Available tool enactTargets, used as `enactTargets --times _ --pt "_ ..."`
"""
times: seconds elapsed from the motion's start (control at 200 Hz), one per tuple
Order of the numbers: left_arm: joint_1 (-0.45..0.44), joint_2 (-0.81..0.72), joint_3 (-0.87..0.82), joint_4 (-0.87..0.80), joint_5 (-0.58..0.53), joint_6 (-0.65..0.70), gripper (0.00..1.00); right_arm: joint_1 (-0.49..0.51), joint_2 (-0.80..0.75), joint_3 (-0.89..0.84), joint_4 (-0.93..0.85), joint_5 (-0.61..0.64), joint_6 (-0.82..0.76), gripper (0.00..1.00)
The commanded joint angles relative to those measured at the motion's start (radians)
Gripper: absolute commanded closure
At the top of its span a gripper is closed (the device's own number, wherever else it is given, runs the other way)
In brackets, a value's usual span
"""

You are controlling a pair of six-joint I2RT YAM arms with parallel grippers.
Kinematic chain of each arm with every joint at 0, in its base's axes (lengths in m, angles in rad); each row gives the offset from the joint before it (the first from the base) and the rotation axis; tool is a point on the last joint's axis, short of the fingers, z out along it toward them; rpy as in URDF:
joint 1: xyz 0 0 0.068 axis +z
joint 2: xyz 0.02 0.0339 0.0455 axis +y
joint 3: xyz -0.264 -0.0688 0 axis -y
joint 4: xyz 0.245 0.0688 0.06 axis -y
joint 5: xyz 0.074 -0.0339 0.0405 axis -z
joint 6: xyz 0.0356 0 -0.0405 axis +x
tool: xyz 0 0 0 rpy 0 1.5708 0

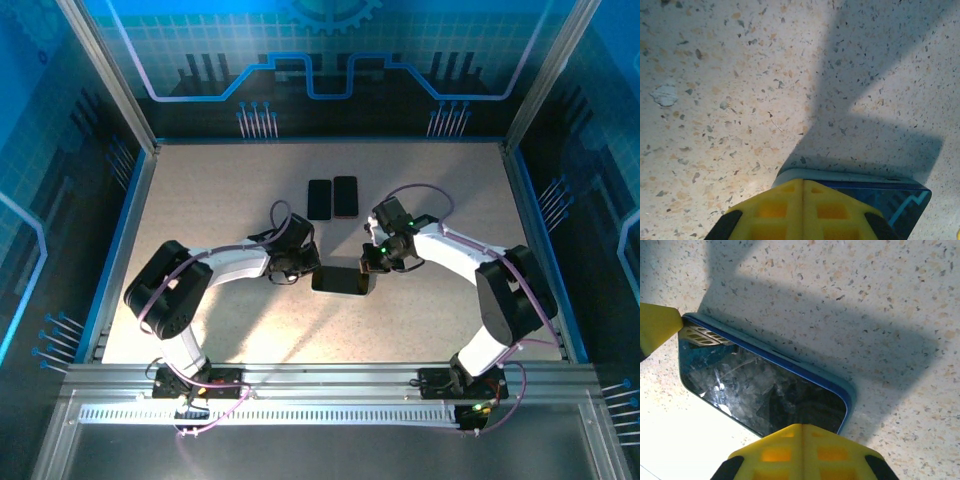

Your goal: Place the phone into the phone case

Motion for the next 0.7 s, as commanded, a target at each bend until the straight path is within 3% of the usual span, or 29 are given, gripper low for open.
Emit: enactTargets --times 0.0,0.695 --pt "-0.009 0.035 0.016 -0.007 0.020 0.010 0.95 -0.019 0.025 0.003 0.003 -0.012 -0.020 1.00" --pt "-0.008 0.073 -0.043 -0.007 0.022 -0.008 0.96 -0.031 0.108 0.032 -0.008 0.037 -0.050 1.00"
